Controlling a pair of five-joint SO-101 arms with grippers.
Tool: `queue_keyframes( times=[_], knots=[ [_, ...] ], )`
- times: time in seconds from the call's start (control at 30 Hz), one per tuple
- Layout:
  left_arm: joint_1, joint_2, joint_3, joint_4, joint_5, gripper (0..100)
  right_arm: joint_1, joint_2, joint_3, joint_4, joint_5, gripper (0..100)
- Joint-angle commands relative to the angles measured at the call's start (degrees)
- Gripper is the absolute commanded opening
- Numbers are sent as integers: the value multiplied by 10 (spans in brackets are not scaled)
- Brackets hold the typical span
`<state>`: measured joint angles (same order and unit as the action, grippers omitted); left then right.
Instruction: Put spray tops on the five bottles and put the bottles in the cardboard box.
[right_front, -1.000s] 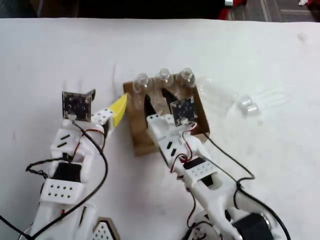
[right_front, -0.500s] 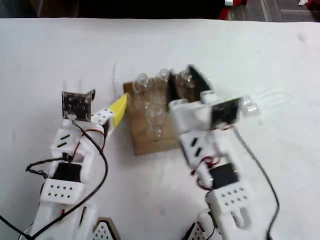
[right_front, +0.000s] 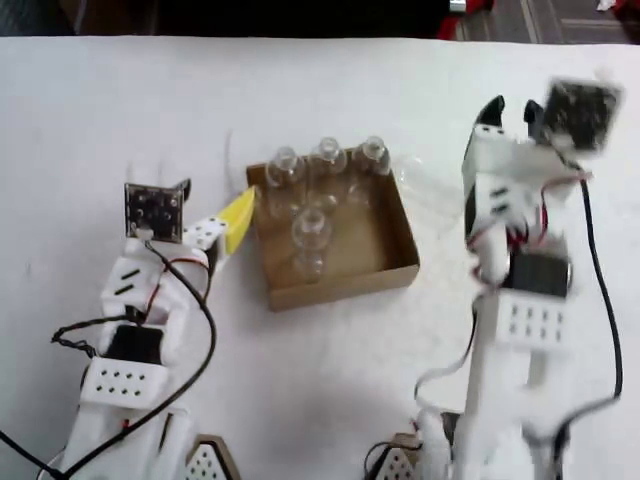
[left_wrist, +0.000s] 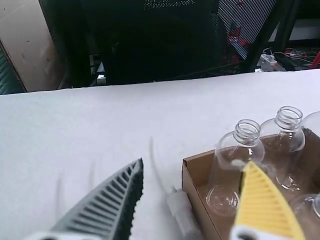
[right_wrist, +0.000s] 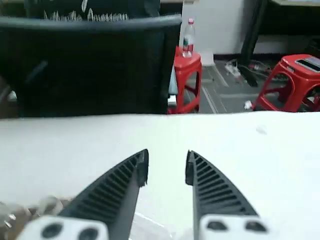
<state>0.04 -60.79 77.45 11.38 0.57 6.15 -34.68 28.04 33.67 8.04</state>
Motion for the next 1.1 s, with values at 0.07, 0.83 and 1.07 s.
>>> queue_keyframes(
  times=[0.07, 0.83, 1.07],
  knots=[
    [5, -18, -4, -15, -8, 293, -9, 190, -176, 145, 173, 108],
    [5, -18, -6, -15, -8, 293, -25, 625, -473, 327, 371, 225],
    [5, -18, -6, -15, -8, 293, -25, 689, -507, 329, 403, 223]
  ],
)
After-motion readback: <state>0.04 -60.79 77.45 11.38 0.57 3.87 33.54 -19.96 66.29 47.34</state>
